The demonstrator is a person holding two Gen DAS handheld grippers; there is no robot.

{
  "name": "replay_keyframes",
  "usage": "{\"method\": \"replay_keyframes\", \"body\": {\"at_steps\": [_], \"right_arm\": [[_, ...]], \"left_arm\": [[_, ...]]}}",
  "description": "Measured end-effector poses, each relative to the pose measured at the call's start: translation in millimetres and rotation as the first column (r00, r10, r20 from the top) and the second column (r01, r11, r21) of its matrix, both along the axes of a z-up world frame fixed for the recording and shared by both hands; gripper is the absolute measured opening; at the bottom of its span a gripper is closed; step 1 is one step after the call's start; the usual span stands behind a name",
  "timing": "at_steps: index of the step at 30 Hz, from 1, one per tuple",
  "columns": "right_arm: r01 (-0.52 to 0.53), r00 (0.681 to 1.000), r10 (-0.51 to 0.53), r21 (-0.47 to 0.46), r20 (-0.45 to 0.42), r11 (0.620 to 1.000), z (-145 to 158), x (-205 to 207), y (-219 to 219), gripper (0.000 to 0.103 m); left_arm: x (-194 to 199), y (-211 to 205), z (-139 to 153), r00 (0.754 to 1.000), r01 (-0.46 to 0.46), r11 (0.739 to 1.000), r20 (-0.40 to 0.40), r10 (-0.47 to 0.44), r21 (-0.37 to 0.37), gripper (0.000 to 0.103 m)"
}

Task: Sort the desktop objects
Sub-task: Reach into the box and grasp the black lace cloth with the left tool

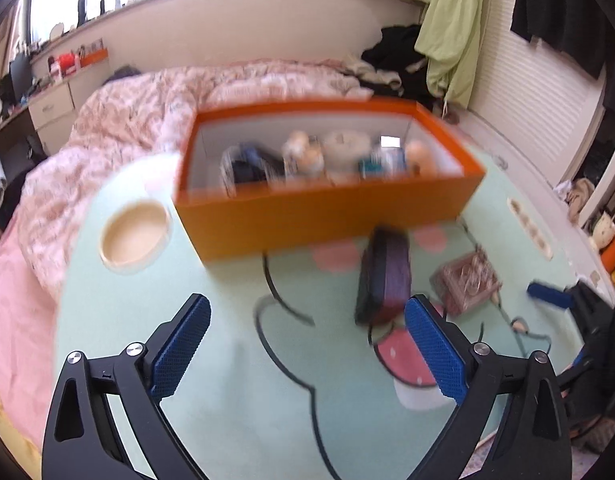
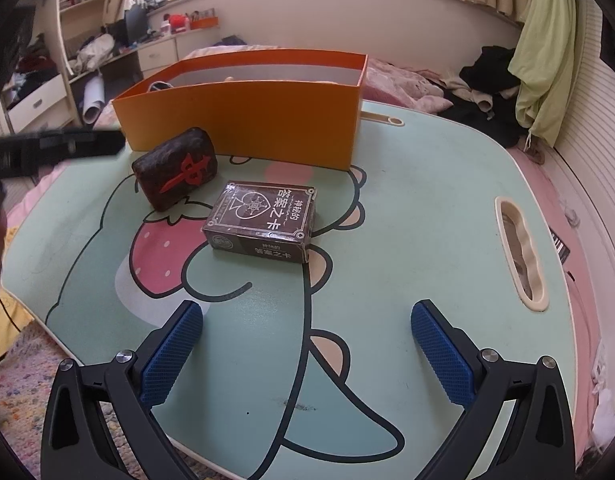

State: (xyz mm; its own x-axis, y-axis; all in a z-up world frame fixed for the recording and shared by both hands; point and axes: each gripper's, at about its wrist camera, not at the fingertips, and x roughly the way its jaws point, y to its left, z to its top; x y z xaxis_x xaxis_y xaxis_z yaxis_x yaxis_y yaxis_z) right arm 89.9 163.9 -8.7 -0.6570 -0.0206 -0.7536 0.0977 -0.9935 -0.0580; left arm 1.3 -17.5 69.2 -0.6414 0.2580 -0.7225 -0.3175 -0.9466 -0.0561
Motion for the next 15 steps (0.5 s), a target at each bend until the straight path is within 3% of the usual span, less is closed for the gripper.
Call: {"method": "replay_keyframes", "body": {"at_steps": [2, 3, 7, 10, 15], "right_arm": [[0.000, 1.000, 0.000, 0.000, 0.000, 1.000, 0, 0, 0, 0.103], [0.000, 1.000, 0.000, 0.000, 0.000, 1.000, 0, 0, 0, 0.103], [0.000, 1.000, 0.000, -0.001, 0.000, 1.000, 0, 0, 0, 0.103], [0.000, 1.000, 0.000, -0.002, -0.001, 1.000, 0, 0, 0, 0.103], [0.000, 1.000, 0.000, -0.003, -0.001, 1.000, 0, 0, -1, 0.103]], "left_arm": [[-20, -4, 25, 1.000, -0.005, 1.000, -0.023, 0.005, -0.006, 0.091], [-33, -4, 33, 1.000, 0.001, 1.000, -0.013, -0.002, -0.010, 0.083], [-101, 4, 30, 0.986, 0.030, 0.994, 0.164, -0.013, -0.103, 0.058], [-129, 17, 11, 0.964, 0.052, 0.986, 0.265, -0.009, -0.155, 0.055], [-151, 31, -17, 0.937, 0.042, 0.962, 0.344, 0.054, -0.268, 0.054]]}}
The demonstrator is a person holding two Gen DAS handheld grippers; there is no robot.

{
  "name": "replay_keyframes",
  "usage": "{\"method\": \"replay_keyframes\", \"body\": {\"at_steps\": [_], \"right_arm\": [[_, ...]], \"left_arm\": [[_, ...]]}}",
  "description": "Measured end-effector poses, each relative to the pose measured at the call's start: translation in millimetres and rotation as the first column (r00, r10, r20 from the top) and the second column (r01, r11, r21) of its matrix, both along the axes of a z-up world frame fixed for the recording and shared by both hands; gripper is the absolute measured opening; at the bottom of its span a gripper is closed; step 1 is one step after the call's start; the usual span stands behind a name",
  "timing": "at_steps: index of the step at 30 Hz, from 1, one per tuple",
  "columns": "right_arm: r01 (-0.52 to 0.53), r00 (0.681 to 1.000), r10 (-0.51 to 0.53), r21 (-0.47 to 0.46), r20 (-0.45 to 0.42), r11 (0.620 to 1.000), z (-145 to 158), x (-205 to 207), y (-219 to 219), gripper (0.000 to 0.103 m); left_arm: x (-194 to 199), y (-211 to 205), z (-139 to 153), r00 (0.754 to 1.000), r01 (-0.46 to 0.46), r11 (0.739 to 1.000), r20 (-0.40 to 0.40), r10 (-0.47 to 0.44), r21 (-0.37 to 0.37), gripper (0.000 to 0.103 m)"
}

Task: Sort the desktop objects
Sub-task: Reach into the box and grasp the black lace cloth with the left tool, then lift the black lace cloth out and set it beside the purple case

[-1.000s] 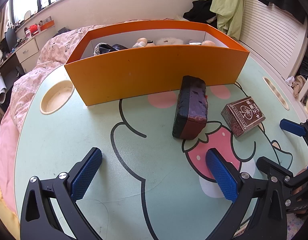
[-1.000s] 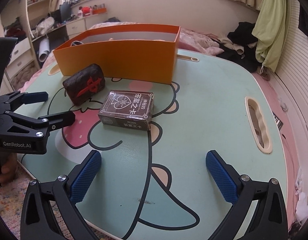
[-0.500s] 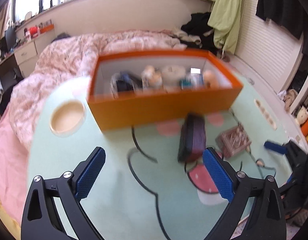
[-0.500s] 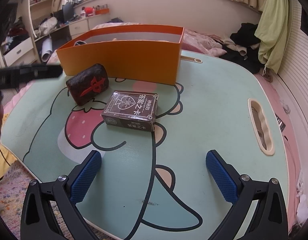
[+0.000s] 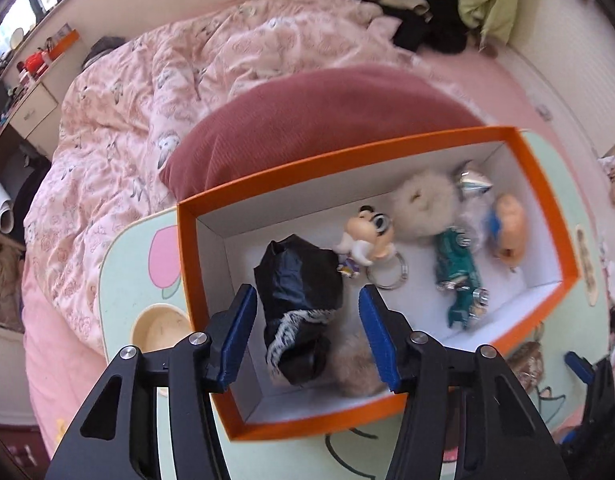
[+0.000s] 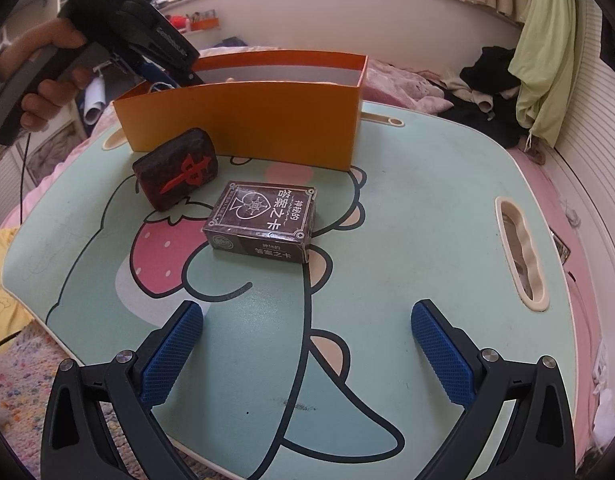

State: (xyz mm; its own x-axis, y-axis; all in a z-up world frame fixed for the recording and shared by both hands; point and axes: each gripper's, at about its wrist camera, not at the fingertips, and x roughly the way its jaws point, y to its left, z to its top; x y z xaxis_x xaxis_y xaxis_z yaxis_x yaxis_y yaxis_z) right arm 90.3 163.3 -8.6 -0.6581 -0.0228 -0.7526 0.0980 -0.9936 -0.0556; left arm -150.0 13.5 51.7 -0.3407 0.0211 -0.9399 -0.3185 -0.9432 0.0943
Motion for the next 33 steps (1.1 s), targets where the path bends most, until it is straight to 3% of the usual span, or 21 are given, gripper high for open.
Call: {"method": "replay_keyframes", "body": {"at_steps": [5, 6, 7, 8, 11, 15, 18, 21, 23, 25, 29, 33], "right_arm": [[-0.001, 1.000, 0.001, 0.002, -0.001, 1.000, 0, -1, -1, 0.103], [-0.002, 1.000, 0.002, 0.001, -0.001, 1.000, 1, -1, -2, 0.103], [-0.002, 1.000, 0.002, 0.001, -0.001, 1.000, 1, -1, -1, 0.103], [-0.002, 1.000, 0.002, 0.001, -0.001, 1.000, 0, -1, -1, 0.103], [-0.002, 1.000, 0.002, 0.002, -0.002, 1.000, 0, -1, -1, 0.103], [-0.002, 1.000, 0.002, 0.001, -0.002, 1.000, 0, -1, -1, 0.103], [-0.002, 1.000, 0.002, 0.001, -0.002, 1.000, 0, -1, -1, 0.103], [-0.002, 1.000, 0.002, 0.001, -0.002, 1.000, 0, -1, -1, 0.103], [-0.002, 1.000, 0.002, 0.001, -0.002, 1.000, 0, -1, -1, 0.103], [-0.002, 1.000, 0.002, 0.001, -0.002, 1.000, 0, -1, -1, 0.103], [-0.003, 1.000, 0.003, 0.001, -0.002, 1.000, 0, -1, -1, 0.103], [-0.003, 1.000, 0.003, 0.001, -0.002, 1.000, 0, -1, -1, 0.103]], "left_arm": [[-1, 19, -21, 1.000, 0.030, 0.994, 0.008, -0.029, -0.109, 0.053], [0, 21, -20, 0.999, 0.036, 0.991, -0.008, -0.037, -0.128, 0.049], [0, 23, -19, 0.999, 0.045, 0.991, -0.012, -0.047, -0.128, 0.037], [-1, 23, -18, 0.999, 0.046, 0.992, -0.004, -0.046, -0.115, 0.037], [0, 15, -7, 0.999, 0.036, 0.999, -0.013, -0.037, -0.039, 0.034], [14, -3, 34, 0.993, 0.034, 0.994, -0.113, -0.022, 0.105, 0.034], [43, -13, 72, 0.979, 0.086, 0.972, -0.197, -0.042, 0.219, 0.034], [78, -20, 86, 0.971, 0.173, 0.939, -0.210, -0.112, 0.299, 0.034], [98, -22, 76, 0.971, 0.205, 0.928, -0.184, -0.153, 0.312, 0.034], [113, -23, 52, 0.976, 0.201, 0.934, -0.138, -0.166, 0.296, 0.034], [120, -32, 4, 0.993, 0.087, 0.964, -0.105, -0.062, 0.249, 0.036], [119, -39, -17, 0.998, 0.032, 0.934, -0.061, -0.011, 0.355, 0.044]]}}
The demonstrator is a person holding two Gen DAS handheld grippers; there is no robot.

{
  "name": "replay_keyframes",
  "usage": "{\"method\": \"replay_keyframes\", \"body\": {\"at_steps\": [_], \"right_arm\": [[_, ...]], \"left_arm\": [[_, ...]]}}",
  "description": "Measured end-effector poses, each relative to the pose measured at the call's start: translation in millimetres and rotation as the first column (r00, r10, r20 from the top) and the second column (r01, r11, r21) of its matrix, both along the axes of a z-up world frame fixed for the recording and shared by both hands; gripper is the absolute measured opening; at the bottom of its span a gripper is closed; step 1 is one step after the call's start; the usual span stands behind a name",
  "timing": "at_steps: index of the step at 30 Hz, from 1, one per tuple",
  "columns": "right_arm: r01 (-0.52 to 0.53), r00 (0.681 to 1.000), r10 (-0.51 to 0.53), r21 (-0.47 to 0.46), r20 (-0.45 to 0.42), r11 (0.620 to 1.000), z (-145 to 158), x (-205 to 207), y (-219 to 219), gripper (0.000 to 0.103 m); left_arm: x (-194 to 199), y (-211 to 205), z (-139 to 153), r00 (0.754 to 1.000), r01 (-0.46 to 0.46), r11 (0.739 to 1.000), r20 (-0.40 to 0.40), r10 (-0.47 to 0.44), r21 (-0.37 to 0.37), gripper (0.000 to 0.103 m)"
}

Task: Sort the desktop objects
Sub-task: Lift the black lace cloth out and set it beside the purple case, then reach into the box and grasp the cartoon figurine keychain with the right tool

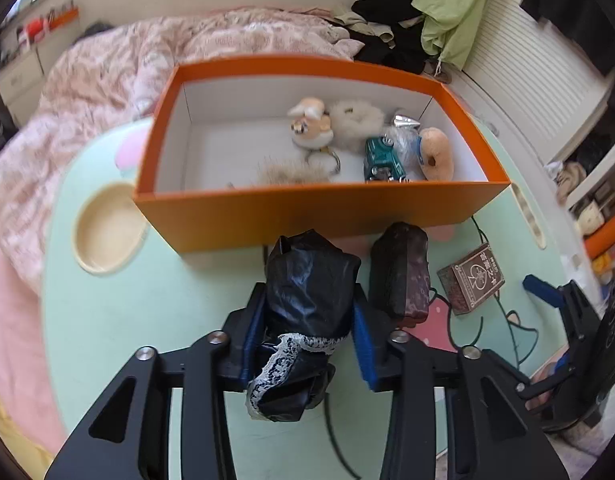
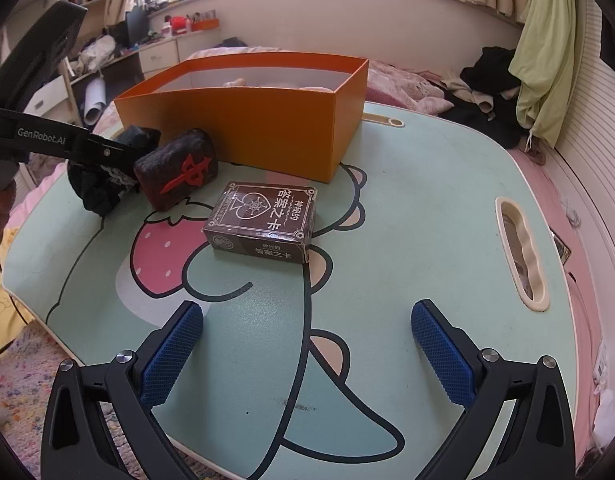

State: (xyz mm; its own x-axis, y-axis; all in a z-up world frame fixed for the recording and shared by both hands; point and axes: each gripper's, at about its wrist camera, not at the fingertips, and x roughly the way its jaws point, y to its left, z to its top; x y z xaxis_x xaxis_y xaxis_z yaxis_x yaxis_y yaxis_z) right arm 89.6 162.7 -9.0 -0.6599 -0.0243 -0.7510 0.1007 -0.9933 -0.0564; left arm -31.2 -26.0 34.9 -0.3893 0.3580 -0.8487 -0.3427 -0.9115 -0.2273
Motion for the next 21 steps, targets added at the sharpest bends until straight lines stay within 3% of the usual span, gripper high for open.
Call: {"method": "replay_keyframes", "body": {"at_steps": [2, 4, 6, 8, 15, 21], "right_arm": [[0.000, 1.000, 0.000, 0.000, 0.000, 1.000, 0, 0, 0, 0.103], [0.000, 1.000, 0.000, 0.000, 0.000, 1.000, 0, 0, 0, 0.103], [0.000, 1.000, 0.000, 0.000, 0.000, 1.000, 0, 0, 0, 0.103], [0.000, 1.000, 0.000, 0.000, 0.000, 1.000, 0, 0, 0, 0.103], [-0.001, 1.000, 0.001, -0.001, 0.000, 1.000, 0, 1, 0, 0.103], [-0.001, 1.000, 0.001, -0.001, 0.000, 1.000, 0, 1, 1, 0.103]], "left_arm": [[3, -3, 5, 0.999, -0.023, 0.998, -0.037, 0.025, 0.055, 0.050], [6, -8, 18, 0.991, -0.062, 0.996, -0.110, 0.069, 0.071, 0.073], [14, -16, 32, 0.975, -0.100, 0.991, -0.189, 0.115, 0.086, 0.081], [23, -22, 38, 0.964, -0.117, 0.989, -0.229, 0.134, 0.086, 0.081], [61, -18, 5, 0.977, -0.069, 0.996, -0.207, 0.056, -0.054, 0.081], [73, -5, -18, 0.985, -0.031, 0.996, -0.170, 0.016, -0.084, 0.081]]}}
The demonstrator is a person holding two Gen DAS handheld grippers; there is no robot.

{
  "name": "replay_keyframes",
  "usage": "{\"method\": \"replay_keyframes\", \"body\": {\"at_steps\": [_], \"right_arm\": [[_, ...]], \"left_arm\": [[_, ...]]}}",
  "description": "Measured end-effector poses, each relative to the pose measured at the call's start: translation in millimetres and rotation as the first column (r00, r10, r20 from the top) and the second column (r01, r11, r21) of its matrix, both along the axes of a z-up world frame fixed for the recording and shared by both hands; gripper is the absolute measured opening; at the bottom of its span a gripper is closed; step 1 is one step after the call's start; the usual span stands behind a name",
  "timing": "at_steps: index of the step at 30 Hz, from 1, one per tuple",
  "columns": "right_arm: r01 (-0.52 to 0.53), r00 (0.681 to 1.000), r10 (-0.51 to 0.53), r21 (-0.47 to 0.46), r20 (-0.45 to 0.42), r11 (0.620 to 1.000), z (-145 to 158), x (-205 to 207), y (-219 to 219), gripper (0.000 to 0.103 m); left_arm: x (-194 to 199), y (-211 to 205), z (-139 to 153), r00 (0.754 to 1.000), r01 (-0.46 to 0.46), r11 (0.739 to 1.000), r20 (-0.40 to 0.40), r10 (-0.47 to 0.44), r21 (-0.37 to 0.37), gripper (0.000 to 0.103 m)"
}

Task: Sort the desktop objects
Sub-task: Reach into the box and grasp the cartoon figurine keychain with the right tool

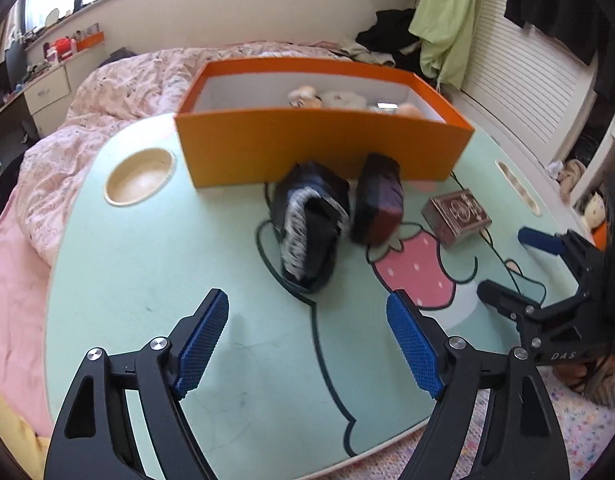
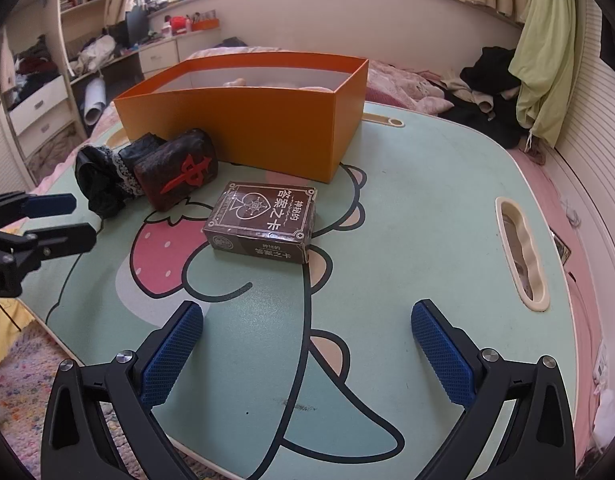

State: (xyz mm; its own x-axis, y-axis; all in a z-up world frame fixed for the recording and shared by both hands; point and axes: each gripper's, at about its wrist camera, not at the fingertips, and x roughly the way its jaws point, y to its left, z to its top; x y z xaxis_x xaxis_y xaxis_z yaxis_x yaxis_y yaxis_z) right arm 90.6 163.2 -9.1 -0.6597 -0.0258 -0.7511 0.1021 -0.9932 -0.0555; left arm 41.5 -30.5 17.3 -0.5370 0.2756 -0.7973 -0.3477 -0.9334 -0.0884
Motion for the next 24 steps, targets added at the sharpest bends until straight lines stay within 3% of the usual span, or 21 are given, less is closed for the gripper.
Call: {"method": "replay_keyframes", "body": {"at_steps": [2, 5, 6, 7, 8, 12, 24], "right_arm": [[0.000, 1.000, 0.000, 0.000, 0.000, 1.000, 0, 0, 0, 0.103], [0.000, 1.000, 0.000, 0.000, 0.000, 1.000, 0, 0, 0, 0.103], [0.000, 1.000, 0.000, 0.000, 0.000, 1.000, 0, 0, 0, 0.103], [0.000, 1.000, 0.000, 0.000, 0.000, 1.000, 0, 0, 0, 0.103], [0.000, 1.000, 0.000, 0.000, 0.000, 1.000, 0, 0, 0, 0.103], [-0.001, 1.000, 0.001, 0.000, 0.001, 1.000, 0, 0, 0, 0.103], [-0.001, 1.000, 0.001, -0.001, 0.000, 1.000, 0, 1, 0, 0.103]], "left_arm": [[-3, 6, -6, 1.000, -0.010, 1.000, 0.010, 0.011, -0.026, 0.082], [-5, 18, -10, 0.999, -0.016, 0.997, -0.039, 0.013, -0.080, 0.085], [-5, 20, -11, 0.999, -0.005, 0.997, -0.044, 0.002, -0.077, 0.088], [-6, 23, -12, 0.999, 0.003, 0.997, -0.046, -0.007, -0.077, 0.101], [-8, 25, -15, 0.999, 0.012, 0.997, -0.048, -0.016, -0.077, 0.103], [-9, 26, -18, 0.994, 0.023, 0.998, -0.101, -0.028, -0.054, 0.103], [-10, 22, -21, 0.994, 0.020, 0.999, -0.108, -0.025, -0.050, 0.103]]}}
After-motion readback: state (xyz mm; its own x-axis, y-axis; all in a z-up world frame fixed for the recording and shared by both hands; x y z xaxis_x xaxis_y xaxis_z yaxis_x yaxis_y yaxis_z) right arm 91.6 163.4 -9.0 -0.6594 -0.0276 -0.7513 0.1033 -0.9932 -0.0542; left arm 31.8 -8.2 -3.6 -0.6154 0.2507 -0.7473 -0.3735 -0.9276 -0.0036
